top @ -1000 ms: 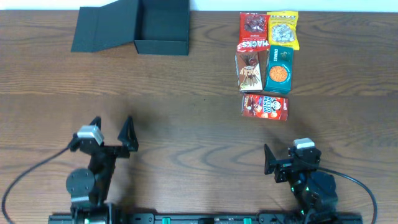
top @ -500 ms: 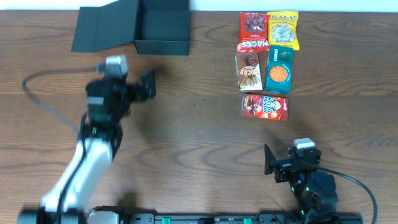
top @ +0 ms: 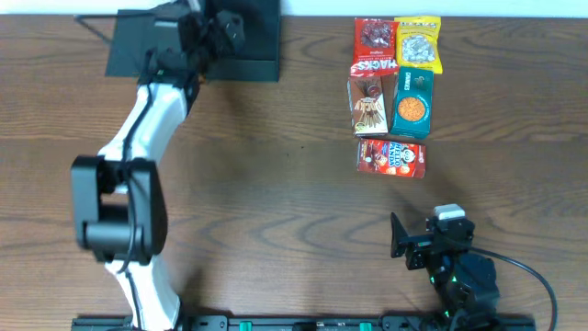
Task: Pack container
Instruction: 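Reach the left gripper to the black box and grasp its edge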
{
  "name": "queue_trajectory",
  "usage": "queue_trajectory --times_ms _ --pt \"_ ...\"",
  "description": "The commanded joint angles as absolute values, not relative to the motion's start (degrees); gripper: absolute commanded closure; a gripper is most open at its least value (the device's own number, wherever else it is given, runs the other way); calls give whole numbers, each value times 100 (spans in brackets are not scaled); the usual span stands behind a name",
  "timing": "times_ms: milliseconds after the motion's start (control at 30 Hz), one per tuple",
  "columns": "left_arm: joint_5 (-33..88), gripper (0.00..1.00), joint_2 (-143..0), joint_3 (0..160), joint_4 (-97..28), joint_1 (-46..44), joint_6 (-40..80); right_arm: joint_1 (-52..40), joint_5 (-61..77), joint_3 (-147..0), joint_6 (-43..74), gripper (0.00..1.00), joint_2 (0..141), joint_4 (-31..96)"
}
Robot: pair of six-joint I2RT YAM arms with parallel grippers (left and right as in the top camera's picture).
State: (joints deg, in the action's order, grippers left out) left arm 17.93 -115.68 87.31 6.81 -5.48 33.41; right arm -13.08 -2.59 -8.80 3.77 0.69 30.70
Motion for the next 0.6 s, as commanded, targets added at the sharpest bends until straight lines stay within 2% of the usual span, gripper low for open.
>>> queue_trajectory --times_ms 0,100,233,300,467,567 --pt "2322 5 -11876 9177 757 -720 3492 -1278 -320 -829 292 1 32 3083" --pt "2578 5 -11979 9174 1243 -797 3581 -1278 -320 -829 292 1 32 3083" --pt "2598 5 -12027 9174 1649 -961 4584 -1278 -320 -829 290 1 32 3085" --pt "2534 5 -12038 9172 1621 -1074 4630 -1278 -320 -829 292 1 32 3085" --pt "2130 5 -12038 9172 945 -1323 4624 -1278 -320 -829 292 1 32 3083" --pt "1339 4 -12038 9172 255 -1396 4545 -1278 -318 -829 292 1 32 3083"
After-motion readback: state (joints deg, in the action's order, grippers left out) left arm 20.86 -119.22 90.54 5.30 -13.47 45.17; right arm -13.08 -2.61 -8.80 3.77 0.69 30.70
